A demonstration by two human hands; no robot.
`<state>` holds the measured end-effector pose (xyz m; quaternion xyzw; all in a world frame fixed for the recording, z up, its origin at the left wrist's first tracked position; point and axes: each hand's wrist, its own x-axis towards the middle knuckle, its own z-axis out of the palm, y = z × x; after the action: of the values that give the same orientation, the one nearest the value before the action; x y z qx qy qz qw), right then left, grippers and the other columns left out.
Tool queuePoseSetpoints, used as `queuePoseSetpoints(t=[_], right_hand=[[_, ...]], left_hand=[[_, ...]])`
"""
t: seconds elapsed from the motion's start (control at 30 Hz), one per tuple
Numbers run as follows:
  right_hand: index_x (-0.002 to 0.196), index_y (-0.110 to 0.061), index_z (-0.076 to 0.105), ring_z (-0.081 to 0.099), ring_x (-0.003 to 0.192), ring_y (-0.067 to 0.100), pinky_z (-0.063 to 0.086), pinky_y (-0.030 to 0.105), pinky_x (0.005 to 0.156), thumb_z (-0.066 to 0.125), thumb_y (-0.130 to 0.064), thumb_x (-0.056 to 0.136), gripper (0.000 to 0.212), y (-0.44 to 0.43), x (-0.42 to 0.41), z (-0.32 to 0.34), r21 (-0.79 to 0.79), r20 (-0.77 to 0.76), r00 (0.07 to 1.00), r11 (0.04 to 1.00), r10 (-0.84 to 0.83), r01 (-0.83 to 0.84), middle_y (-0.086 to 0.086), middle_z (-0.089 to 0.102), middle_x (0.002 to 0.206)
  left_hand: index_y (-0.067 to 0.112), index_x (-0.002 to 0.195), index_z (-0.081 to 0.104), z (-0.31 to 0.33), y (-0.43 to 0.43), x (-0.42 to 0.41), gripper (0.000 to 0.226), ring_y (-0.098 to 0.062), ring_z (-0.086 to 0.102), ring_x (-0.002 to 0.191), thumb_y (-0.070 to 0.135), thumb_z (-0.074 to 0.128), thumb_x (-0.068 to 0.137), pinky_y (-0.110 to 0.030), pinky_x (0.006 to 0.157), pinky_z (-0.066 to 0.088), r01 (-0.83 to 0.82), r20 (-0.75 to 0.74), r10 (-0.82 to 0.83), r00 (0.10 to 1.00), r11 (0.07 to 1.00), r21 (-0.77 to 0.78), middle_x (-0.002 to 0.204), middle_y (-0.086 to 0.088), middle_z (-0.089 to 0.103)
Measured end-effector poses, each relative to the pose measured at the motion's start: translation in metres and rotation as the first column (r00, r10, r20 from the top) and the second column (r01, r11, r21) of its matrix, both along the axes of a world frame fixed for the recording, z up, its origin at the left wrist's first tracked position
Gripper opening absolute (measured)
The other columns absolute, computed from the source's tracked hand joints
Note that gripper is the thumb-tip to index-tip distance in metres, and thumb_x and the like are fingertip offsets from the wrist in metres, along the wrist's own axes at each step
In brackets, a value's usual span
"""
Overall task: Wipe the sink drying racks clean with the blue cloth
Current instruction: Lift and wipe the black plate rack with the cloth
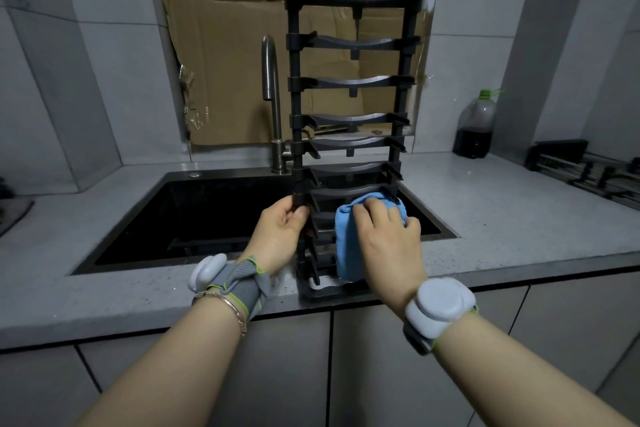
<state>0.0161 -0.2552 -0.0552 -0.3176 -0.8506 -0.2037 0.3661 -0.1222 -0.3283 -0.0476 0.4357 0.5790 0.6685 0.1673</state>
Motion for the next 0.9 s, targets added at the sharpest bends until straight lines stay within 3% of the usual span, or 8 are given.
queuePoseSetpoints(t=[0.13,0.33,0.4,0.47,0.57,0.67,0.77,0.9], right_hand=[[0.086,-0.009,0.067,0.058,0.068,0.025,0.044,0.037,0.063,0.068,-0.006,0.047,0.039,-0.009,-0.012,0.001,0.021,-0.004,0.999,0.998,-0.053,0.053,0.006,0.063,0.083],[0.109,-0.007,0.067,0.066,0.079,0.027,0.04,0.052,0.093,0.08,-0.015,0.037,0.074,-0.029,-0.028,-0.007,-0.22,-0.024,0.998,0.974,0.053,-0.057,0.007,0.068,0.111],[0.125,-0.005,0.057,0.061,0.098,0.032,0.04,0.044,0.098,0.07,-0.003,0.053,0.073,-0.039,-0.032,-0.004,-0.388,-0.082,0.97,0.889,0.23,-0.243,0.01,0.056,0.131],[0.138,-0.009,0.042,0.046,0.122,0.031,0.031,0.033,0.108,0.051,0.007,0.069,0.072,-0.042,-0.032,0.003,-0.564,-0.207,0.91,0.716,0.36,-0.412,0.008,0.04,0.145],[0.14,-0.014,0.041,0.034,0.135,0.02,0.02,0.018,0.111,0.04,0.014,0.072,0.073,-0.037,-0.026,0.011,-0.652,-0.377,0.826,0.513,0.419,-0.558,0.004,0.039,0.146],[0.146,-0.023,0.027,0.035,0.131,0.022,0.024,0.033,0.112,0.046,0.007,0.076,0.079,-0.033,-0.019,0.015,-0.605,-0.135,0.862,0.648,0.489,-0.463,-0.004,0.03,0.151],[0.149,-0.025,0.011,0.035,0.129,0.021,0.02,0.042,0.107,0.055,-0.012,0.082,0.081,-0.03,-0.012,0.02,-0.453,0.223,0.903,0.859,0.367,-0.238,-0.006,0.014,0.156],[0.149,-0.017,0.008,0.038,0.129,0.021,0.019,0.046,0.105,0.051,-0.02,0.085,0.077,-0.016,0.004,0.026,-0.267,0.38,0.913,0.963,0.15,-0.047,0.0,0.013,0.156]], left_hand=[[0.007,0.105,0.059,0.0,0.0,0.0,0.021,0.007,0.063,0.07,0.0,0.041,0.098,-0.01,0.071,0.05,0.017,-0.008,-0.017,1.0,1.0,-0.014,0.086,0.003,0.065],[0.009,0.102,0.057,0.0,-0.002,-0.001,0.021,0.008,0.061,0.069,-0.002,0.041,0.097,-0.009,0.07,0.049,0.015,-0.041,-0.015,0.999,1.0,-0.015,0.087,0.002,0.064],[0.006,0.104,0.057,0.001,-0.003,0.001,0.022,0.011,0.061,0.07,-0.005,0.04,0.097,-0.007,0.07,0.047,0.018,-0.042,-0.018,0.999,1.0,-0.001,0.088,0.003,0.063],[0.004,0.106,0.057,0.0,-0.004,0.0,0.022,0.012,0.062,0.071,-0.005,0.04,0.096,-0.006,0.069,0.046,0.02,-0.035,-0.019,0.999,1.0,0.019,0.089,0.004,0.063],[0.003,0.108,0.059,-0.002,-0.005,-0.003,0.021,0.009,0.064,0.075,-0.002,0.042,0.096,-0.008,0.07,0.047,0.034,-0.018,-0.034,0.999,0.999,0.037,0.088,0.008,0.067],[0.007,0.105,0.06,-0.006,-0.006,-0.002,0.021,0.007,0.064,0.076,-0.001,0.043,0.096,-0.008,0.071,0.047,0.043,0.012,-0.044,0.999,0.997,0.068,0.079,0.014,0.071],[0.004,0.108,0.06,-0.003,-0.007,-0.004,0.021,0.007,0.064,0.074,-0.003,0.044,0.095,-0.008,0.07,0.048,0.049,0.006,-0.049,0.999,0.998,0.046,0.09,0.004,0.067],[0.003,0.106,0.059,-0.002,-0.006,-0.005,0.019,0.006,0.063,0.07,-0.001,0.043,0.096,-0.009,0.071,0.05,0.046,-0.015,-0.045,0.999,0.999,0.01,0.091,-0.003,0.066]])
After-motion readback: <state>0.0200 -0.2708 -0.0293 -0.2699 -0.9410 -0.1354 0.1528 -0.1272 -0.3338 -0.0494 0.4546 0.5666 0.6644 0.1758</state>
